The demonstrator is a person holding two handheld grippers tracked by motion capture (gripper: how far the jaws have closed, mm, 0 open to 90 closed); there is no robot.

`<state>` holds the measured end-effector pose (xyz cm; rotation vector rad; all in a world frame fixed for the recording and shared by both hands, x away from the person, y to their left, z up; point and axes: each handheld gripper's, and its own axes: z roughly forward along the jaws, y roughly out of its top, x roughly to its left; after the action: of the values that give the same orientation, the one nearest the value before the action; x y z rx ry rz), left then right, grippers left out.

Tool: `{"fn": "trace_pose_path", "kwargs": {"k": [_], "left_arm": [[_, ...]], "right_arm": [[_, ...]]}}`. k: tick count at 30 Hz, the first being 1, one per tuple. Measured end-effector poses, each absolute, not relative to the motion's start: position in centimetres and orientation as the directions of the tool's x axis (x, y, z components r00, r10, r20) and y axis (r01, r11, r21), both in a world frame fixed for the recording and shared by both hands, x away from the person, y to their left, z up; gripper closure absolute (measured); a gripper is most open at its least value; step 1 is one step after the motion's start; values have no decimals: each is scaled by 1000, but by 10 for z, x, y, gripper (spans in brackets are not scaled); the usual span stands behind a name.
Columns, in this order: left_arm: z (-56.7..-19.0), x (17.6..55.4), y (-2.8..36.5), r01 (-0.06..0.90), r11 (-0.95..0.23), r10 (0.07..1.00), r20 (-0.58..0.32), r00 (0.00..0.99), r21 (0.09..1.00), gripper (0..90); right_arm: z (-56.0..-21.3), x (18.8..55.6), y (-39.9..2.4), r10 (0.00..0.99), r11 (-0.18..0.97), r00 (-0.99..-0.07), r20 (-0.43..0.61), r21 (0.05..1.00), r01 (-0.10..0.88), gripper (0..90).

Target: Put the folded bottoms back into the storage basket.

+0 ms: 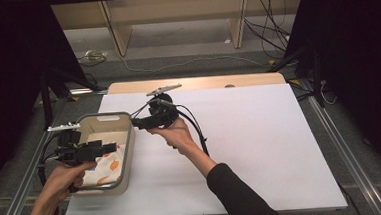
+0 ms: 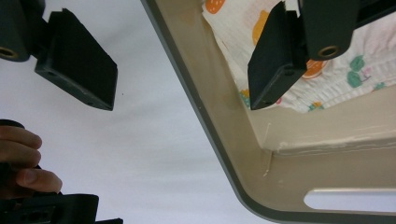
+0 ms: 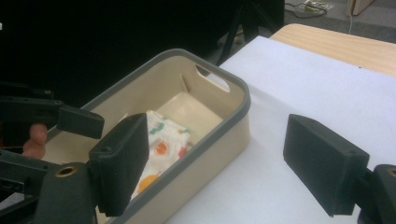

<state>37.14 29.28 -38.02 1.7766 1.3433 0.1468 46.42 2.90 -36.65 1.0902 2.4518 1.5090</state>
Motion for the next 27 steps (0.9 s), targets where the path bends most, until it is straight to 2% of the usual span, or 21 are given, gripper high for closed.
{"fn": "trace_pose_path", "kwargs": {"k": [17,27], "left_arm": [[-385,369,268,688,-56,807,-373,457,724,224],[-390,366,248,664,-79,784,-364,502,744,223]], "right_arm": [[-364,450,-1,604,265,-757,252,832,488,208],[-372,442,-28,621,219,-736,271,841,494,205]]}}
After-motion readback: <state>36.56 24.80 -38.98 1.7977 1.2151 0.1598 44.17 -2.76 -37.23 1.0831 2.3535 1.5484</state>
